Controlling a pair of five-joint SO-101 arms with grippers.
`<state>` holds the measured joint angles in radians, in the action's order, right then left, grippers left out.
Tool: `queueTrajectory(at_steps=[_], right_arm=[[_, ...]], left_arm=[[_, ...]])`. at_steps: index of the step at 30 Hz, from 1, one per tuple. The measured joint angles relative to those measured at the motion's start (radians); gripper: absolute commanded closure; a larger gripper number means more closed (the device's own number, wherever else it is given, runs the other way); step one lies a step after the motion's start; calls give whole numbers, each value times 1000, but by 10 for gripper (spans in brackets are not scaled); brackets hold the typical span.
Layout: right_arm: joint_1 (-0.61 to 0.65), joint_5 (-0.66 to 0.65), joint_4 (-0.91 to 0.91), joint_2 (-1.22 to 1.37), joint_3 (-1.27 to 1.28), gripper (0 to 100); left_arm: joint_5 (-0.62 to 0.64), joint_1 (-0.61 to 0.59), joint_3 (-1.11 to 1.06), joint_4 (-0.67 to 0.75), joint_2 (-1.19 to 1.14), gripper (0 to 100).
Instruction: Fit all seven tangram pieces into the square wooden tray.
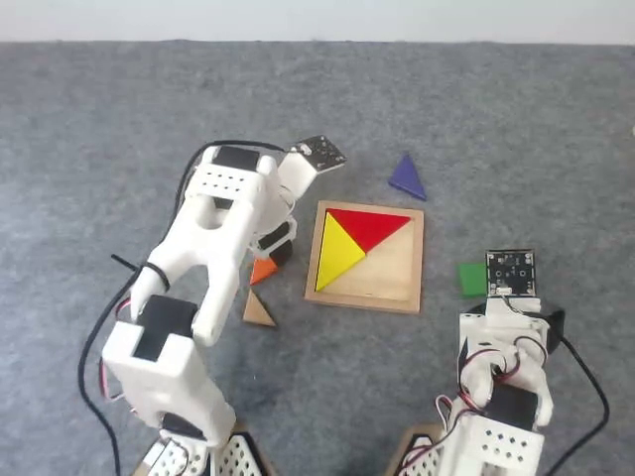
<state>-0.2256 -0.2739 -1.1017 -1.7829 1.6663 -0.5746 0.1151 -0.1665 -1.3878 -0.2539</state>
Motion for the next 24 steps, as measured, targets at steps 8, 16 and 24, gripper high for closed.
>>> queueTrajectory(at_steps=[8,16,24], right_arm=[[0,0,0,0,0,608],[0,0,0,0,0,608],[0,0,0,0,0,608]], left_arm=[[2,-6,-58,86,-41,819],[-14,-20,-43,120,-153,819],[-14,-72,-25,97,-100,819]])
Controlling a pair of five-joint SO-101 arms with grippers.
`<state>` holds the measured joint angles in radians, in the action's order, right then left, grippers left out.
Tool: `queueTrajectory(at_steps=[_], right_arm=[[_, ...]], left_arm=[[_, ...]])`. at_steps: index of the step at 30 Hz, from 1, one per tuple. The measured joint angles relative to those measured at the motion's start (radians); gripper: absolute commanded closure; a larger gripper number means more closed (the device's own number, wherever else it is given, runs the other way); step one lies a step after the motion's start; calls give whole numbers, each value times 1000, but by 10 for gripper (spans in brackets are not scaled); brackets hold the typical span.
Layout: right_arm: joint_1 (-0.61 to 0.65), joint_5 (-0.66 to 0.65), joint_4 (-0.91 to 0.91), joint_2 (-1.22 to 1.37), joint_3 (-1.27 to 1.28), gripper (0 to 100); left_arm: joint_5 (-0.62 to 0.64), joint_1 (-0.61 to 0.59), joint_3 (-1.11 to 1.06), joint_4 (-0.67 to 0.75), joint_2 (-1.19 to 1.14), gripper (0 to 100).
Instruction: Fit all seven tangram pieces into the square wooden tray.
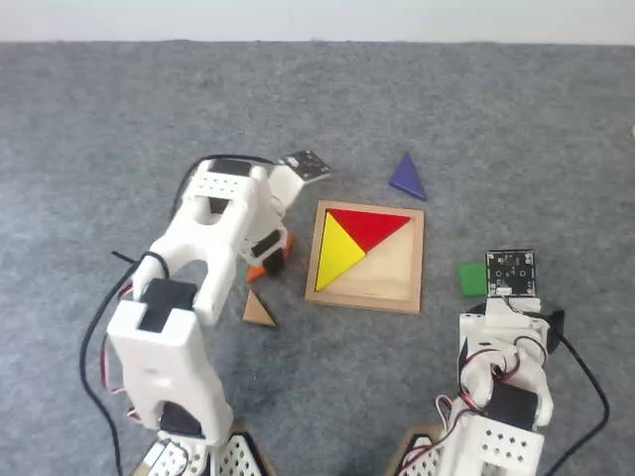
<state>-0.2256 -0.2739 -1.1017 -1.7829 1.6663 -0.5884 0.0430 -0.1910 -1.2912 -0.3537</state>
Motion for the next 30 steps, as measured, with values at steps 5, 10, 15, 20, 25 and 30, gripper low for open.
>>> queueTrajectory(at_steps=[5,10,15,20,25,30], right_arm=[[0,0,0,0,0,608],[0,0,0,0,0,608],[0,0,0,0,0,608],[0,0,0,0,0,608],[0,0,0,0,0,608],[0,0,0,0,0,608]], left_arm=[[0,38,-26,-84,149,819],[0,86,-146,-57,229,819],[0,97,-219,58,209,819],[-5,63,-124,69,60,819],[-23,0,51,0,-98,819],[-35,-6,78,-18,-118,819]])
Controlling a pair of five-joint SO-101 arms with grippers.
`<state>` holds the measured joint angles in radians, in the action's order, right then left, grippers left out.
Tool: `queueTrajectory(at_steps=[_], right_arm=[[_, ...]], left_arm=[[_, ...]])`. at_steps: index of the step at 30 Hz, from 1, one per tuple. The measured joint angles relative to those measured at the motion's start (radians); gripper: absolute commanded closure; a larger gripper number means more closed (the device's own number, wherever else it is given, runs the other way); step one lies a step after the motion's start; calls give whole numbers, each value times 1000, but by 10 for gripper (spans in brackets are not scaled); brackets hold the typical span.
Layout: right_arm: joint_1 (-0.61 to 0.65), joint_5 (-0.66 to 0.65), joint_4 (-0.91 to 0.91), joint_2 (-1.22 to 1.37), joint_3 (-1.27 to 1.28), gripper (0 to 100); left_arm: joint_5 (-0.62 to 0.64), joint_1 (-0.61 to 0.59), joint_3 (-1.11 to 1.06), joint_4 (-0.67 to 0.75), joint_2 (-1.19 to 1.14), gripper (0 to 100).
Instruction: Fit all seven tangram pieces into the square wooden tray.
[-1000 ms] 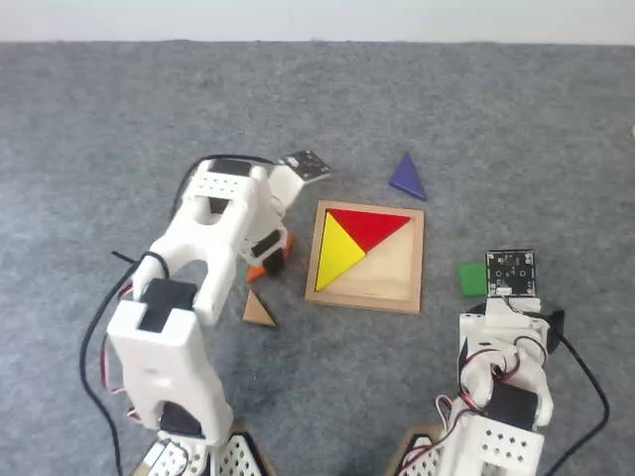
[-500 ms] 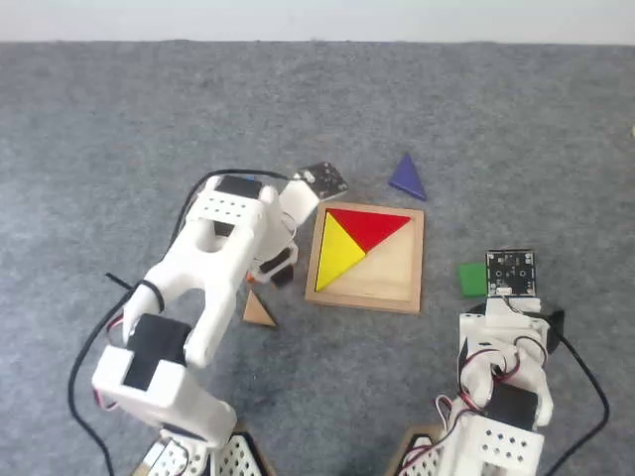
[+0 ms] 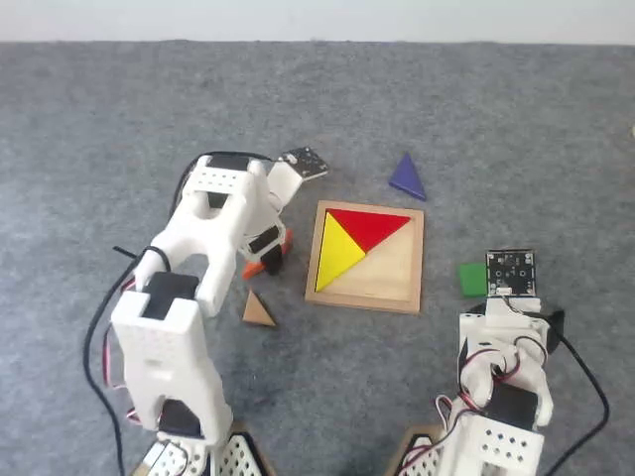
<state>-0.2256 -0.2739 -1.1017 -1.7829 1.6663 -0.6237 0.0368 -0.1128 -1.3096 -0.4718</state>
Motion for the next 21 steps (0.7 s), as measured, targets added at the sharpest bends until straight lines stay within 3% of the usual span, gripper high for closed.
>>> queueTrajectory(at_steps=[4,14,21], right_arm=[[0,0,0,0,0,608],[0,0,0,0,0,608],[0,0,0,0,0,608]], left_arm=[[-5,-18,38,-11,-18,819],[-14,-140,269,-195,-21,819],[-14,-160,290,-169,-21,819]])
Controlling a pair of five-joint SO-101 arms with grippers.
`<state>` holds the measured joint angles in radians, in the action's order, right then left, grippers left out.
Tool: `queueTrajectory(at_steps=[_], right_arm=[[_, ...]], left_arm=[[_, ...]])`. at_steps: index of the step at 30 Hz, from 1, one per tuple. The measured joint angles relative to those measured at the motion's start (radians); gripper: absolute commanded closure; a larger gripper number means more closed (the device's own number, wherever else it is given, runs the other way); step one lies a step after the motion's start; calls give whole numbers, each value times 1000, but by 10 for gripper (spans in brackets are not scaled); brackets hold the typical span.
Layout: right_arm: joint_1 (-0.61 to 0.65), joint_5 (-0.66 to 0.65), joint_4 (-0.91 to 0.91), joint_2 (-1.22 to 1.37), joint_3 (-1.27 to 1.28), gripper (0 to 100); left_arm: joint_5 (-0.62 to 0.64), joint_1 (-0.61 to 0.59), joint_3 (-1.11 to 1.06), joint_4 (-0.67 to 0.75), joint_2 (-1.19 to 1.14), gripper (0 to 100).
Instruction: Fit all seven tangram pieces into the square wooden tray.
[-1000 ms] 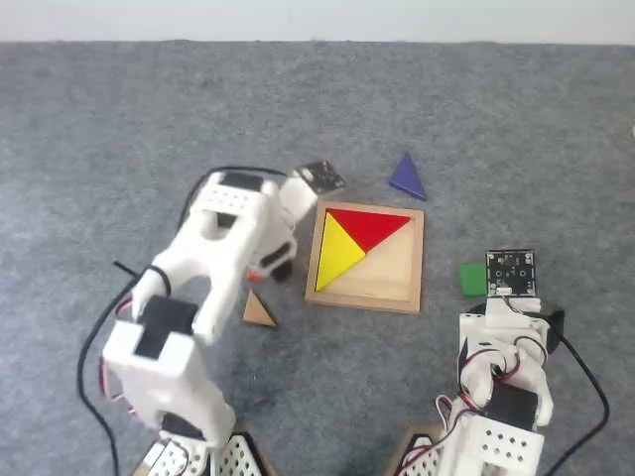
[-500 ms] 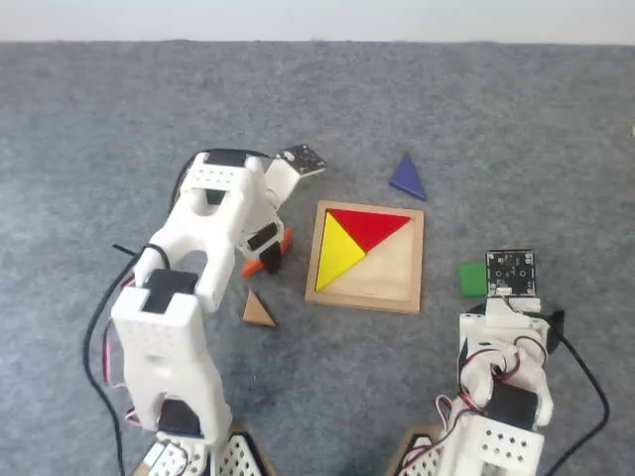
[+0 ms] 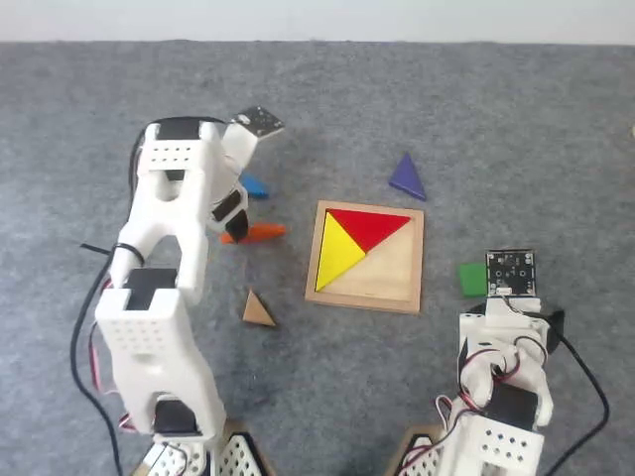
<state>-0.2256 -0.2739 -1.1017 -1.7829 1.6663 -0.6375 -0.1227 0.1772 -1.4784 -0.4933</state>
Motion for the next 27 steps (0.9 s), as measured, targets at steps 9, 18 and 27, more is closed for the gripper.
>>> queueTrajectory(at_steps=[9,18,27], right_arm=[[0,0,0,0,0,608],[0,0,0,0,0,608],[0,0,0,0,0,608]], left_arm=[[-12,32,0,58,0,808],[-17,40,43,115,-89,735],[-18,43,279,-5,-318,844]])
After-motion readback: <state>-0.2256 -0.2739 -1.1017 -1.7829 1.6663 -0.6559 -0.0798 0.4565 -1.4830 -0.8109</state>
